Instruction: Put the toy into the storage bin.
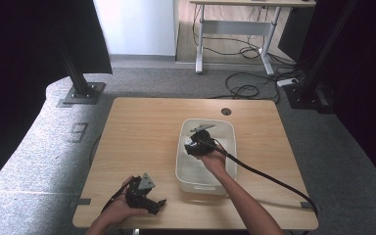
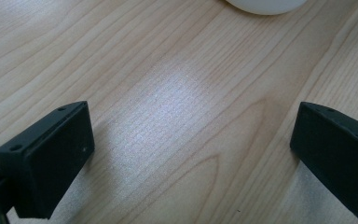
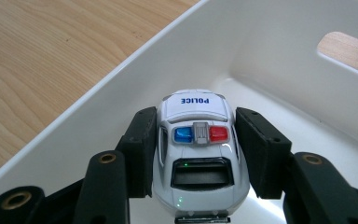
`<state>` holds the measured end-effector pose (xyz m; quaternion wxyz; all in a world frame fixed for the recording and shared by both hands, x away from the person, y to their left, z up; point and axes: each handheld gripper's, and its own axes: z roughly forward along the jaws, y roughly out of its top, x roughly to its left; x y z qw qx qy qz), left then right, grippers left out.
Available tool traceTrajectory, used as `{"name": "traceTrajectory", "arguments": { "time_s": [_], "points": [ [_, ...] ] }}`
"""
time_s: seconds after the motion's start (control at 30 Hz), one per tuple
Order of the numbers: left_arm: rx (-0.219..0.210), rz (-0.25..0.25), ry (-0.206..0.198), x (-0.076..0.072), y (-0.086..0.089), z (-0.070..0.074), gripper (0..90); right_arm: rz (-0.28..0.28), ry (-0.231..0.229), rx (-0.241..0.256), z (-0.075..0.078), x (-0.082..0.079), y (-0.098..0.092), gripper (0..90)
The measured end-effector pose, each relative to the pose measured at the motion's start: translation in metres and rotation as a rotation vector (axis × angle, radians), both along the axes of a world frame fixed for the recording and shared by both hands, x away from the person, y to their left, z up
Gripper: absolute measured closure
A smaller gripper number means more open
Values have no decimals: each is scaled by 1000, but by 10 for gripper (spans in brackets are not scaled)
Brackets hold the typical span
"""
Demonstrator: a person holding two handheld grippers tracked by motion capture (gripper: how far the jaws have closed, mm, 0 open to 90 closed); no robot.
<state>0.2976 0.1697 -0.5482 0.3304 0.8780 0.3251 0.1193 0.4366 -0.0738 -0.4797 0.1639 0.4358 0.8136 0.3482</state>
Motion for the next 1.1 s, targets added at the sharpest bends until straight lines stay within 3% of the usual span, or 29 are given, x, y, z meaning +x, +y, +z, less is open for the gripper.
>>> {"name": "traceTrajectory", "arguments": {
  "time_s": [0.47,1.1],
  "points": [
    [0,-1,-1,0,0,0,0,-14,22,-18,-6,3,1,502],
    [1,1,0,0,0,0,0,-11,117,-51,-26,14,3,501]
  ]
}}
